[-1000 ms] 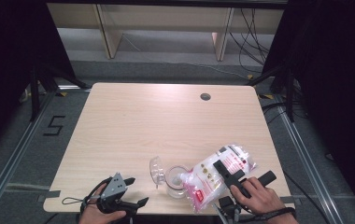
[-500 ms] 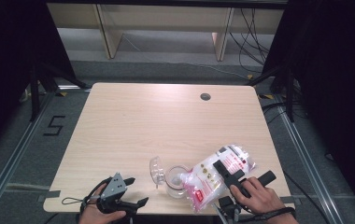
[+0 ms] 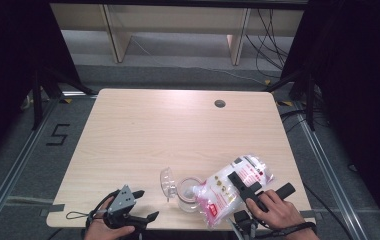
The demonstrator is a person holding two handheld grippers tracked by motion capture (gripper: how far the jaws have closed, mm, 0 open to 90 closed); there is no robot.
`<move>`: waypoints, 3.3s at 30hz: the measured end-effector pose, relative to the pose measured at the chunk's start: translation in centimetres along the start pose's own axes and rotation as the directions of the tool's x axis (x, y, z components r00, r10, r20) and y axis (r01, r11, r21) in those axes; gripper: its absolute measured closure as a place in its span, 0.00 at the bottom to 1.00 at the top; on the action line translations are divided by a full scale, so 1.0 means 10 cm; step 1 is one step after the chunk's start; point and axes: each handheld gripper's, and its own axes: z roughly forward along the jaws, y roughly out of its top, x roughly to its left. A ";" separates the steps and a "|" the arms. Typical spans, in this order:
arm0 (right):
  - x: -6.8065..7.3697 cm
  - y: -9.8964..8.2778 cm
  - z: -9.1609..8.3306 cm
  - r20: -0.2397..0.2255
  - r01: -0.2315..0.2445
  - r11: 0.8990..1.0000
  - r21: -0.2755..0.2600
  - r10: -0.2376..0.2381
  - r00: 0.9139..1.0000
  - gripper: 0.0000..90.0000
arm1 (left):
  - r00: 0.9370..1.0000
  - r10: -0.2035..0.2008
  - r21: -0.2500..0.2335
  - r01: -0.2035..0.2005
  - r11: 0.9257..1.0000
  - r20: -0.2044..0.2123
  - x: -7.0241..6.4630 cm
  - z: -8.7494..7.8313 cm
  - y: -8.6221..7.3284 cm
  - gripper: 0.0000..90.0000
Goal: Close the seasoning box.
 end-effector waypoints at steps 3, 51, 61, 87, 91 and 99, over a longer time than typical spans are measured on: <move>0.00 0.00 -0.01 0.001 -0.009 1.000 0.006 0.009 1.000 0.59 | 1.000 0.027 0.021 -0.027 0.999 -0.008 0.02 -0.01 0.00 0.19; -0.02 0.00 -0.03 0.002 0.008 1.000 0.006 -0.008 1.000 0.60 | 1.000 -0.005 0.008 0.005 1.000 0.002 0.01 0.00 0.00 0.19; -0.03 0.00 -0.04 0.001 0.011 1.000 0.004 -0.011 1.000 0.60 | 1.000 -0.001 0.000 0.001 1.000 0.001 0.01 0.01 -0.01 0.19; -0.02 0.02 -0.02 0.011 0.007 1.000 -0.019 -0.007 1.000 0.61 | 1.000 -0.003 -0.004 0.003 1.000 0.000 0.01 0.00 -0.01 0.19; -0.02 0.03 -0.02 0.015 0.012 1.000 -0.019 -0.011 1.000 0.61 | 1.000 -0.007 -0.003 0.007 1.000 0.001 0.01 0.01 -0.01 0.19; -0.02 0.03 -0.02 0.012 0.008 1.000 -0.020 -0.008 1.000 0.61 | 1.000 -0.003 -0.013 0.003 1.000 0.001 0.01 0.01 -0.01 0.19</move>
